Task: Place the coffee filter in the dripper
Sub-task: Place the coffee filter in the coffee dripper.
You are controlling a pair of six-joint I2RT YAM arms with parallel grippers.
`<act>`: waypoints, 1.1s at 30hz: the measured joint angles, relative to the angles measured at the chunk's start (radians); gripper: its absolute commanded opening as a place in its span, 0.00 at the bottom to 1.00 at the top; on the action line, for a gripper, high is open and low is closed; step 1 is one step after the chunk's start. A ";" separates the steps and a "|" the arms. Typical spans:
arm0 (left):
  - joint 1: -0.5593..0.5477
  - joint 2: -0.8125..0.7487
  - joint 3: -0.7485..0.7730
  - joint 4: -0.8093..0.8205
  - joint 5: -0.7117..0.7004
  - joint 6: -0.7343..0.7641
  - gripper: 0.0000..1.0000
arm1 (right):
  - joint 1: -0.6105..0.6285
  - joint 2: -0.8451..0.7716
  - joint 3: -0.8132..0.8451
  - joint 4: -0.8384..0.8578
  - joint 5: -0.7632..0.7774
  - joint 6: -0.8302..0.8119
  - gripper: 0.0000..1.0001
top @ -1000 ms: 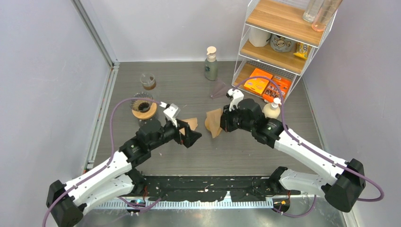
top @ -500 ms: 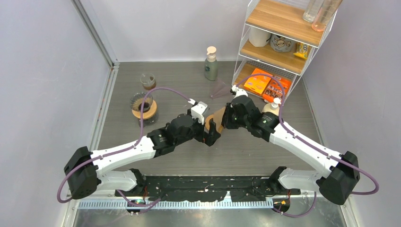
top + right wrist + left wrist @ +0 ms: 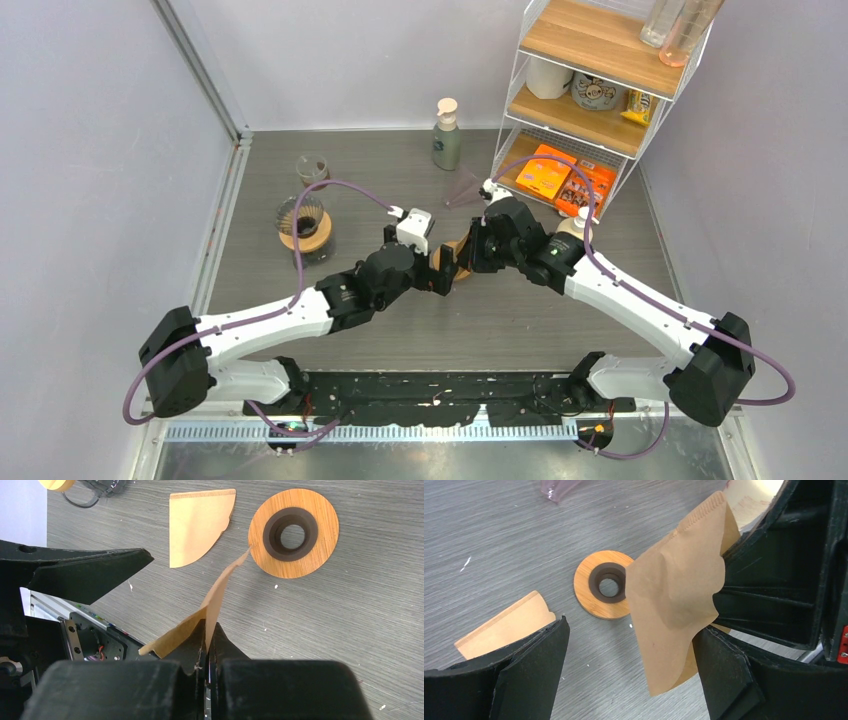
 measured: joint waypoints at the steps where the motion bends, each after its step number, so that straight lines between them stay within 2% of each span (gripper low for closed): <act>1: -0.002 -0.001 0.000 0.000 -0.016 -0.001 1.00 | -0.001 0.000 0.002 0.000 0.001 -0.001 0.05; 8: -0.003 -0.008 0.000 0.000 -0.066 -0.007 0.98 | 0.000 0.002 0.007 -0.005 0.000 -0.010 0.05; 13: -0.008 0.003 0.005 -0.003 -0.076 0.005 0.87 | 0.000 0.002 0.007 -0.005 -0.004 -0.016 0.05; 16: -0.016 0.034 0.037 -0.021 -0.068 0.035 0.77 | -0.001 0.003 0.014 -0.019 0.002 -0.028 0.05; 23: -0.028 0.098 0.108 -0.054 -0.063 0.085 0.63 | -0.005 0.024 0.027 -0.060 0.003 -0.050 0.05; 29: -0.041 0.100 0.108 -0.058 -0.059 0.105 0.39 | -0.004 0.033 0.042 -0.063 -0.011 -0.065 0.05; 33: -0.043 0.099 0.108 -0.057 -0.059 0.113 0.18 | -0.003 0.037 0.057 -0.061 -0.015 -0.074 0.05</act>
